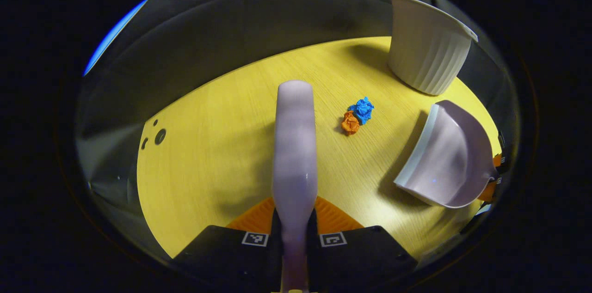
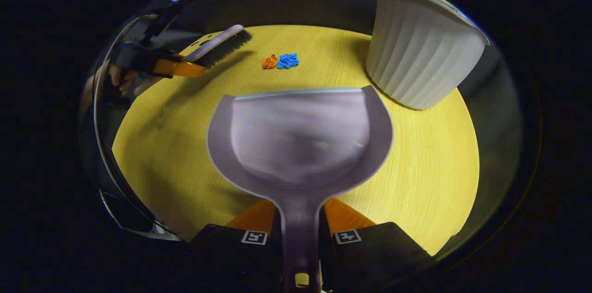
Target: Pick up the small broom and dustpan from the desktop, sweep the trash into the dustpan with the broom, and then empty the trash into the garbage bin.
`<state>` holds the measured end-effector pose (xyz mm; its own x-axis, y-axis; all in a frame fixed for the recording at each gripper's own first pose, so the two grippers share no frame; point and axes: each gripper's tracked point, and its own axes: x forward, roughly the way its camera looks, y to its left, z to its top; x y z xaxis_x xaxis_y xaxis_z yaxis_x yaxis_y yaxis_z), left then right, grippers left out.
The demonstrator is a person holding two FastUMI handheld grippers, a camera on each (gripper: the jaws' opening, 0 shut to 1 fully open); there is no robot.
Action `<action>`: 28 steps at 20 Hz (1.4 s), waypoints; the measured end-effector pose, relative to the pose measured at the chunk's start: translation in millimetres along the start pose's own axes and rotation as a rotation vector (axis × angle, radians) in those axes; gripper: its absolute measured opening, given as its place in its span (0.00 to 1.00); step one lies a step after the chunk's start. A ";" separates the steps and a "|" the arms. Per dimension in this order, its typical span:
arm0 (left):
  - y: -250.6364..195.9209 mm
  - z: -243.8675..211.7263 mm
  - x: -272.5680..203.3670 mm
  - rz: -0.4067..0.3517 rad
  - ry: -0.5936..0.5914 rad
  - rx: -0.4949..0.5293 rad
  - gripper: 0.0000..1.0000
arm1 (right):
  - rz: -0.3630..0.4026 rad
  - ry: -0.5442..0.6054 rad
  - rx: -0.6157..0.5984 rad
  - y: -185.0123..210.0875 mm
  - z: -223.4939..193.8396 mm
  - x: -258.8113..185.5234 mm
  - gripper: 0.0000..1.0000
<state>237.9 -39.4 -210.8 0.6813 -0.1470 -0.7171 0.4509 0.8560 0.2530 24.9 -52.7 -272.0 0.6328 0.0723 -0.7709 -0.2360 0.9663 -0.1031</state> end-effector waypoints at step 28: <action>-152.3 4.9 2.7 -0.428 0.168 0.414 0.26 | 0.079 0.059 -0.134 -22.6 -18.4 11.7 0.38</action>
<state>173.8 -172.6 -248.0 0.3057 -0.3257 -0.8947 0.8734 0.4700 0.1273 24.1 -78.3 -290.2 0.5649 0.1287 -0.8150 -0.3824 0.9161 -0.1204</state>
